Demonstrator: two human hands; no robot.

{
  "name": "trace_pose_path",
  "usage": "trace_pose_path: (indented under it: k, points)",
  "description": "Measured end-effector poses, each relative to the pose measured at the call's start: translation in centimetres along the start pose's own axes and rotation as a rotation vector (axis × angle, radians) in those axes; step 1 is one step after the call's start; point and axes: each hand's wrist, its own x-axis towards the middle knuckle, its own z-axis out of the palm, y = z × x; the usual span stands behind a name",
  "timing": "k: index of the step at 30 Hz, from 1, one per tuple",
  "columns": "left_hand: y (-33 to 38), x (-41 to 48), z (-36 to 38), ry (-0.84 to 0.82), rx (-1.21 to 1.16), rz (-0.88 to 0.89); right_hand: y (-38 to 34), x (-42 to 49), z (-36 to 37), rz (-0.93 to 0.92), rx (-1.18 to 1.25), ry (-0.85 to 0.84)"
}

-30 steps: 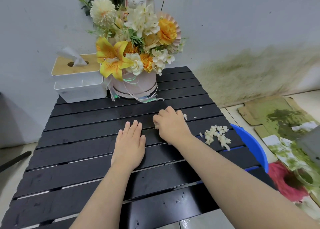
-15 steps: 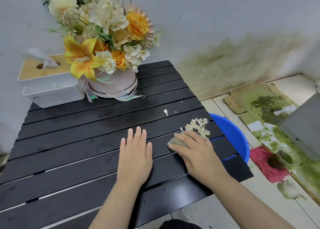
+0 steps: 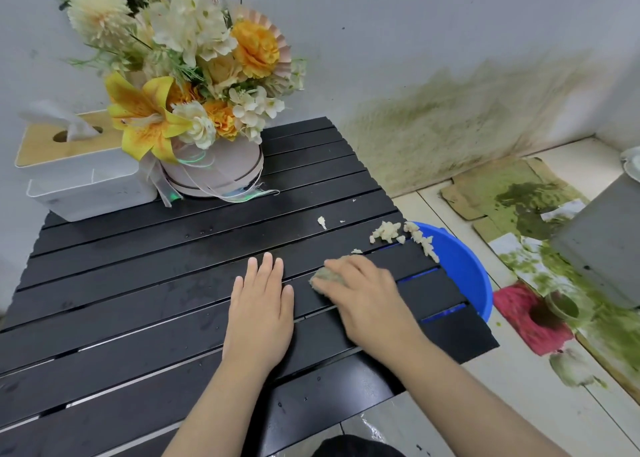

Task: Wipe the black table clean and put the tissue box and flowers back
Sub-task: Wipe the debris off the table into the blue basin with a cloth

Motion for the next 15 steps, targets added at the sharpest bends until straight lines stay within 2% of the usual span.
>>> trace_pose_path:
  k: [2,5,9,12,15]
  points:
    - [-0.6,0.5,-1.1,0.051,-0.065,-0.029,2.1,0.6,-0.1,0.096,-0.016,0.040]
    - [-3.1,2.3,-2.7,0.127,0.015,-0.077,3.9,2.5,-0.5,0.239,0.014,0.135]
    - [-5.4,3.8,-2.5,0.032,0.100,-0.104,-0.8,6.7,1.6,0.123,0.069,0.157]
    - [-5.7,3.9,-2.0,0.022,0.105,-0.102,-4.0,9.0,4.3,-0.004,0.012,0.055]
    - [-5.9,3.9,-2.0,0.025,0.107,-0.103,-2.9,9.6,5.2,-0.058,-0.043,-0.020]
